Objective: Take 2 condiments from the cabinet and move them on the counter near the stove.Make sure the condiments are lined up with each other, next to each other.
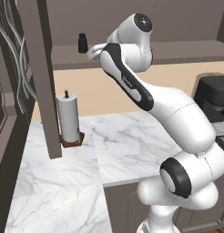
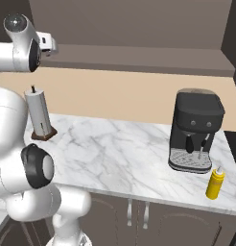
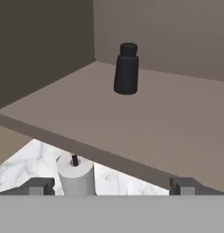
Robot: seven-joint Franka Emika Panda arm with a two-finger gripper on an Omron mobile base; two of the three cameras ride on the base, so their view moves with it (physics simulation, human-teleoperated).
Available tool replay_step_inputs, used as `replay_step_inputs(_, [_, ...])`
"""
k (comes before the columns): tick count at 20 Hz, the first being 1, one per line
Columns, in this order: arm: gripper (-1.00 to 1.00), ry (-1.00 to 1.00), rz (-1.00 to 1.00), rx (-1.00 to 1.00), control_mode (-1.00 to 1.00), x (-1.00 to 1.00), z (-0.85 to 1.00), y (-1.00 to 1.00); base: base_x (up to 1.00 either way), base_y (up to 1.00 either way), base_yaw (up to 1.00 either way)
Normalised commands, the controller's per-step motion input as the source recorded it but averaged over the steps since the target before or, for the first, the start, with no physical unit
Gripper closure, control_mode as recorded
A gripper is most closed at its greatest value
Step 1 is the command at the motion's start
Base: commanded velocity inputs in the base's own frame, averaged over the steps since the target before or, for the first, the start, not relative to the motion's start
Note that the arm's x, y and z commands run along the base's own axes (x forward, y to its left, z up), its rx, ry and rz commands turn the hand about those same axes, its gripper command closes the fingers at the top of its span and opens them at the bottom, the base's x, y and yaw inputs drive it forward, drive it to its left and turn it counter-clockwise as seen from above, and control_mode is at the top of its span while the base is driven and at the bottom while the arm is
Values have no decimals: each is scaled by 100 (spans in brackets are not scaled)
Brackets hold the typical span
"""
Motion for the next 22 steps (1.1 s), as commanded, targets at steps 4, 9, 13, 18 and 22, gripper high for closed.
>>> replay_step_inputs(4, [-100, 0, 0, 0, -100, 46, 0, 28, 0, 0, 0])
replay_step_inputs(9, [-100, 0, 0, 0, -100, 50, 0, 22, 0, 0, 0])
replay_step_inputs(13, [-100, 0, 0, 0, -100, 48, 0, 19, 0, 0, 0])
replay_step_inputs(18, [-100, 1, 0, 0, -100, 42, 0, 10, 0, 0, 0])
replay_step_inputs(22, [-100, 1, 0, 0, -100, 30, 0, 1, 0, 0, 0])
